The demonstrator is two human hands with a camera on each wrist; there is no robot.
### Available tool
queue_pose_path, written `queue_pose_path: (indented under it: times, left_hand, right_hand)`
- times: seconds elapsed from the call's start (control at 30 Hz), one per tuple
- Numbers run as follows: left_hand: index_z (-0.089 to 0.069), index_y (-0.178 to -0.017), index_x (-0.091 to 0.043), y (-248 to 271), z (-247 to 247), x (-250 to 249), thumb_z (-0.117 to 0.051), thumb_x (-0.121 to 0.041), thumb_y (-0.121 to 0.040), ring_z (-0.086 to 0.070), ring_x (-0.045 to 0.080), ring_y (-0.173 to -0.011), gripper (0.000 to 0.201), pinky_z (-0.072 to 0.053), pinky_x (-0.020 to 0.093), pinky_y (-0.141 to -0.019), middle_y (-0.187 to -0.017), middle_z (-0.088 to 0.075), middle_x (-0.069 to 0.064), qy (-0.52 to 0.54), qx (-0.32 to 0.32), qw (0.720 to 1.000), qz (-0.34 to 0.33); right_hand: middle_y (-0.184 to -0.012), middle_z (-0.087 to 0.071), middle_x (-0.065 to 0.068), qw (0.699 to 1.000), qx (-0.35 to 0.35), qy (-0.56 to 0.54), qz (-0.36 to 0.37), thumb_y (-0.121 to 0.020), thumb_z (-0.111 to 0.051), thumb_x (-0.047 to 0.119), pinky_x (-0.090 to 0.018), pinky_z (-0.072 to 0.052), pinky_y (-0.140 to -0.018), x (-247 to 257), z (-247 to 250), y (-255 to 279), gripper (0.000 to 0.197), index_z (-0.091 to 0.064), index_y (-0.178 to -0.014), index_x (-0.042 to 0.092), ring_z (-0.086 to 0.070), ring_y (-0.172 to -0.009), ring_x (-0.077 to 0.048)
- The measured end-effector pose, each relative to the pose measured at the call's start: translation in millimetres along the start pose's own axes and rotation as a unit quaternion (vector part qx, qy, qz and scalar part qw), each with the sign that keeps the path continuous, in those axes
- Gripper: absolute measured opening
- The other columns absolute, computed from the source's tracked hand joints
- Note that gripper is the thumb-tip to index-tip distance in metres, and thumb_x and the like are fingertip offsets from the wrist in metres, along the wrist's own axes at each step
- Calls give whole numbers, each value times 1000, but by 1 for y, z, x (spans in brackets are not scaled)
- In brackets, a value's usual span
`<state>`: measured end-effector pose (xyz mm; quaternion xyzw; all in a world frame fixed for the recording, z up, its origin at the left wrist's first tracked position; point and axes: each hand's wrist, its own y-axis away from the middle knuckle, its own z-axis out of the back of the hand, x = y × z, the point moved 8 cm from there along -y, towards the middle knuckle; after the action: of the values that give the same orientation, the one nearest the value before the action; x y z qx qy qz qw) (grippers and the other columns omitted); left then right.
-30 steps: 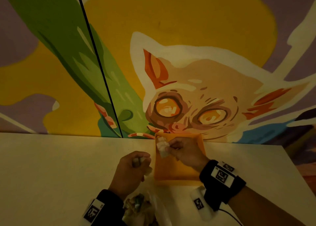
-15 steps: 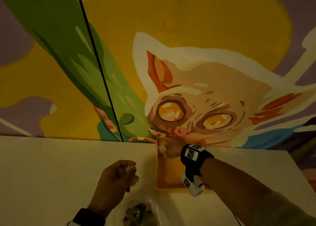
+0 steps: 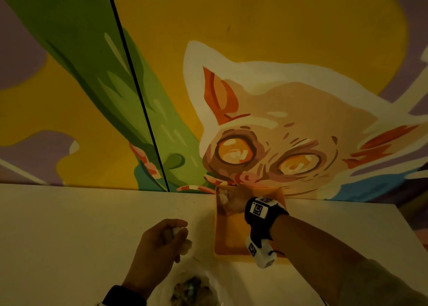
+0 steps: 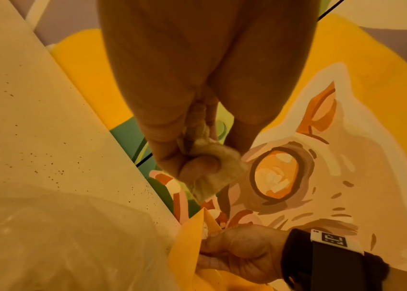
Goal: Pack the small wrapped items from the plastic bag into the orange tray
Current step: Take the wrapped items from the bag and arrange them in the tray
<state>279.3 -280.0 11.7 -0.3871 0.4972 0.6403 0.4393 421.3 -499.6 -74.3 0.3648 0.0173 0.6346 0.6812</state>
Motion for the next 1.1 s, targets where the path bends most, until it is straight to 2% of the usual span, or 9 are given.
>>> queue_pose_path:
  times: [0.1, 0.23, 0.37, 0.5, 0.63, 0.73, 0.83, 0.97, 1.1]
  left_hand:
    - [-70, -94, -16, -1, -1, 4, -64, -9, -90, -69, 37, -72, 11, -55, 35, -57, -85, -70, 13, 17, 5, 1000, 9]
    - [-66, -103, -21, 1, -9, 5, -65, -4, -88, -70, 31, -81, 23, -56, 30, -59, -98, -67, 16, 37, 21, 999, 25]
    - [-62, -110, -20, 6, -17, 0, -65, 8, -83, -68, 30, -87, 38, -57, 31, -60, -102, -65, 14, 70, 40, 996, 30]
    - [-60, -110, -19, 11, -22, -6, -65, 9, -83, -68, 29, -86, 40, -57, 28, -60, -99, -67, 16, 91, 52, 994, 20]
    - [-59, -114, -19, 16, -34, -10, -70, 7, -80, -71, 29, -82, 44, -59, 33, -64, -91, -72, 15, 100, 79, 992, 27]
    - [-59, -116, -22, 21, -40, -15, -72, 2, -80, -71, 28, -85, 46, -60, 33, -66, -95, -72, 13, 82, 83, 993, 21]
    - [-61, -114, -22, 27, -45, -18, -70, 3, -82, -71, 27, -88, 41, -60, 33, -66, -101, -70, 12, 114, 92, 988, 40]
    - [-65, -108, -5, 35, -49, -24, -58, 5, -89, -71, 33, -84, 22, -58, 34, -68, -99, -69, 23, 160, 123, 979, 40]
    - [-66, -106, 6, 37, -51, -18, -48, 13, -89, -65, 29, -70, 25, -57, 32, -65, -87, -68, 27, 251, 116, 957, 91]
  right_hand:
    - [-119, -65, -10, 1000, -4, -12, 11, -84, -65, 22, -26, -38, -77, 3, 6, 7, 39, -35, -62, 33, -59, -113, -31]
    - [-90, -63, -5, 998, 0, -53, 26, -87, -59, 7, -32, -50, -76, 8, 14, 29, 28, -56, -68, 27, -62, -92, -29]
    - [-111, -65, -16, 988, -52, -145, 30, -83, -62, -1, -34, -53, -70, 5, 25, 47, 14, -61, -94, 8, -62, -92, -28]
    - [-98, -66, 3, 974, -81, -173, 124, -91, -64, 14, -19, -49, -66, 31, 34, 96, 8, -64, -97, 19, -62, -85, -11]
    - [-96, -68, 8, 956, 39, -223, 189, -88, -68, 35, -19, -53, -70, 60, 8, 143, 15, -69, -99, 26, -68, -83, -11]
    - [-92, -64, 12, 960, 26, -205, 187, -83, -70, 46, -20, -52, -75, 60, 2, 153, 25, -67, -103, 31, -63, -88, -7]
    - [-89, -63, 11, 957, -9, -214, 196, -83, -73, 39, -25, -54, -81, 57, 6, 159, 14, -67, -94, 33, -61, -89, -8]
    - [-92, -68, 4, 939, -25, -294, 175, -82, -75, 33, -32, -58, -80, 51, 7, 165, 12, -68, -87, 24, -65, -90, -12]
    - [-102, -68, -8, 900, -25, -423, 102, -84, -73, 15, -26, -59, -71, 39, 3, 169, 14, -65, -93, 8, -70, -89, -18]
